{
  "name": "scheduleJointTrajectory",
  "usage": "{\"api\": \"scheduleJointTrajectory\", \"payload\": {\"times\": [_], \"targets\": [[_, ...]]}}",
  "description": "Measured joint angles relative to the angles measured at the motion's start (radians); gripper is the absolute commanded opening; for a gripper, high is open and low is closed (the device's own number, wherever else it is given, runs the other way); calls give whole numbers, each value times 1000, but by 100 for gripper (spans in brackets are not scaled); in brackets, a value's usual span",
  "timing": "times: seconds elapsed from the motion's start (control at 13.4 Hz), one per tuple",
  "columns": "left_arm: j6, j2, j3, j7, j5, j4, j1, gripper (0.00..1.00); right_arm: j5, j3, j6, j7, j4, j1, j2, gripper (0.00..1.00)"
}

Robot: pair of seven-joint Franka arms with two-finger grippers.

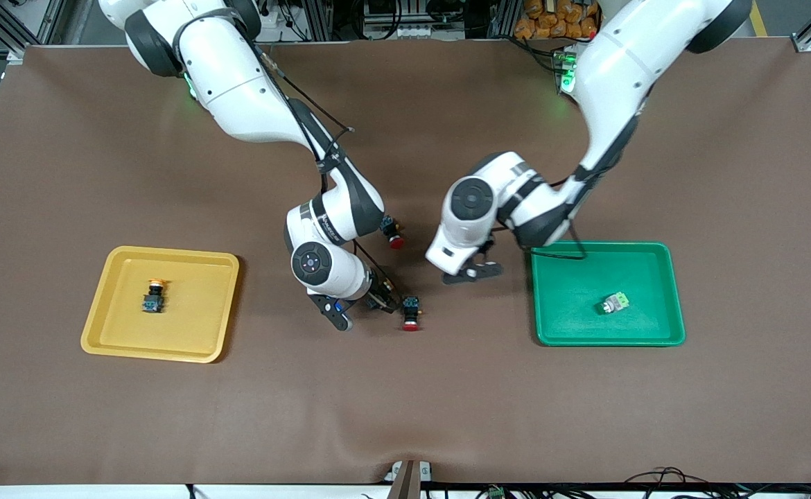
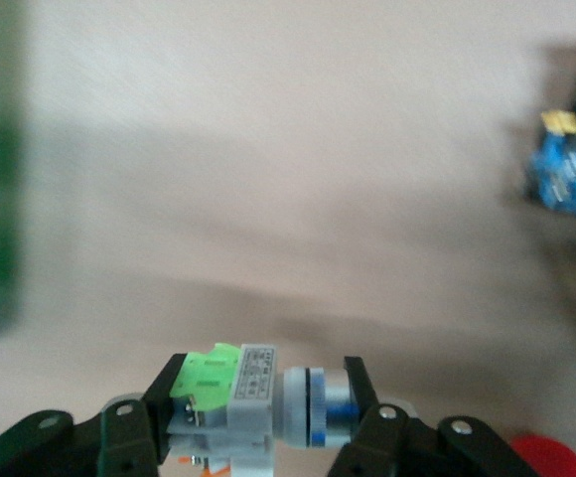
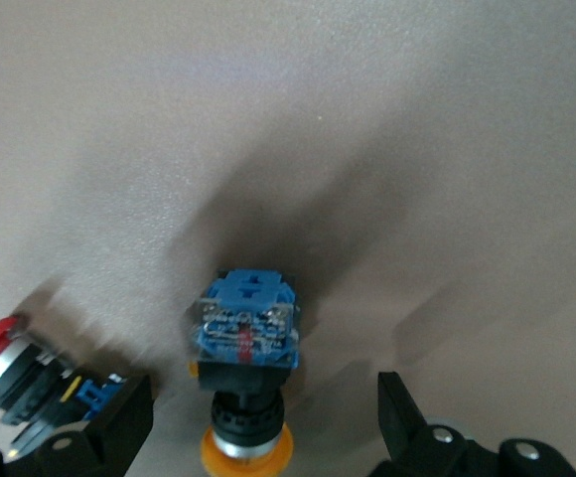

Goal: Place green and yellow buttons in trays

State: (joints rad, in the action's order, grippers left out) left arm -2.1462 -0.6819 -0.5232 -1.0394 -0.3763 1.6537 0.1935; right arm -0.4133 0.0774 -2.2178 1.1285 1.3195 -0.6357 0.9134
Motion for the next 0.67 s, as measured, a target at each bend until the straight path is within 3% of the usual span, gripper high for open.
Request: {"api": "scheduleJointTrajectory", "payload": {"times": [0.45,0.52,0.6,0.67], "targets": [[88,30,4,199,0,38,-207,0,1,-1,-26,-17,0,-2,13,100],[88,30,4,220,0,48,-231,0,2,-1,-28,-18,1,-4,16,87],[88,30,4,242,-1,55,-249,0,3,-1,-30,-19,1,-6,18,23],[88,30,4,267,-1,60,-266,0,3,-1,-30,-25,1,-6,19,0]]}}
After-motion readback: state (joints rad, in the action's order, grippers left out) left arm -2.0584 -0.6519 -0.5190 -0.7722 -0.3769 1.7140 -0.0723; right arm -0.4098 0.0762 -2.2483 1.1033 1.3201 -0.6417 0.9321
